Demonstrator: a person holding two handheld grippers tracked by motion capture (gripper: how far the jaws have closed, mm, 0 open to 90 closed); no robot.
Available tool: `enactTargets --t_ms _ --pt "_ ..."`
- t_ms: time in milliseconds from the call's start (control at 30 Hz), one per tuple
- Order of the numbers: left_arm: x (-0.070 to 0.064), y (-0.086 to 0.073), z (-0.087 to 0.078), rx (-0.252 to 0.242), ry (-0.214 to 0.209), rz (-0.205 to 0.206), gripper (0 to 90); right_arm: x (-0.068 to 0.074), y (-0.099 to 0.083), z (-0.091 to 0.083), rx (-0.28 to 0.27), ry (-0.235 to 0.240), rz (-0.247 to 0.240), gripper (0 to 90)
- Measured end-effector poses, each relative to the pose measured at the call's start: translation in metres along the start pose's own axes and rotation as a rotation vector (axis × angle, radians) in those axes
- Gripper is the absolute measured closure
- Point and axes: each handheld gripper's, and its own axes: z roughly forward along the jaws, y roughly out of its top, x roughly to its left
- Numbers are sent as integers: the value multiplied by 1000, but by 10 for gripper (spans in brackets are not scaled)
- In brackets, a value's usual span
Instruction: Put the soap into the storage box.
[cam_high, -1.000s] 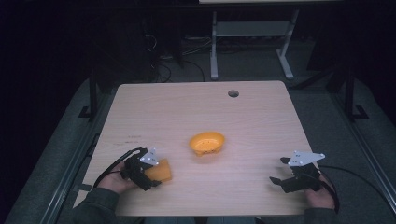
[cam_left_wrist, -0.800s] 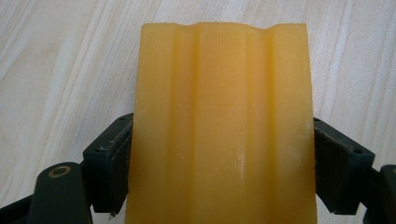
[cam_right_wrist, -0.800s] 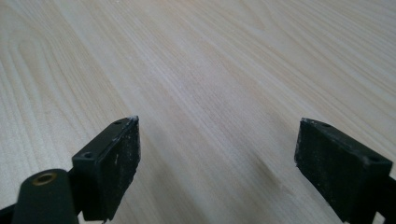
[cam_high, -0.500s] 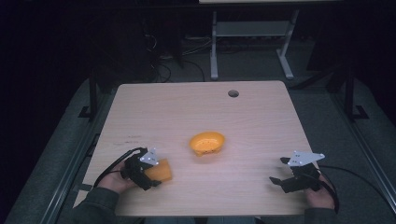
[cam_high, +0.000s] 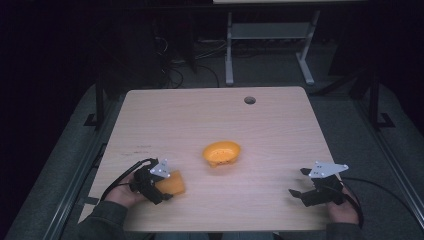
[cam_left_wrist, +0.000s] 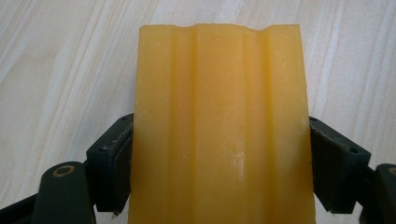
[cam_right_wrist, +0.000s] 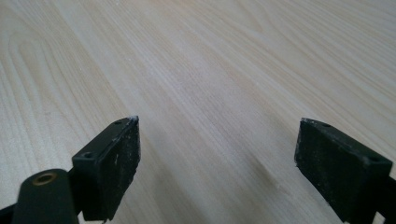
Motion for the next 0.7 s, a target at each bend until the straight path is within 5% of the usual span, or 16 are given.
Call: enactTargets --t_ms 700 --pt "-1 18 -11 -31 -3 24 210 0 -2 -5 -25 -12 15 137"
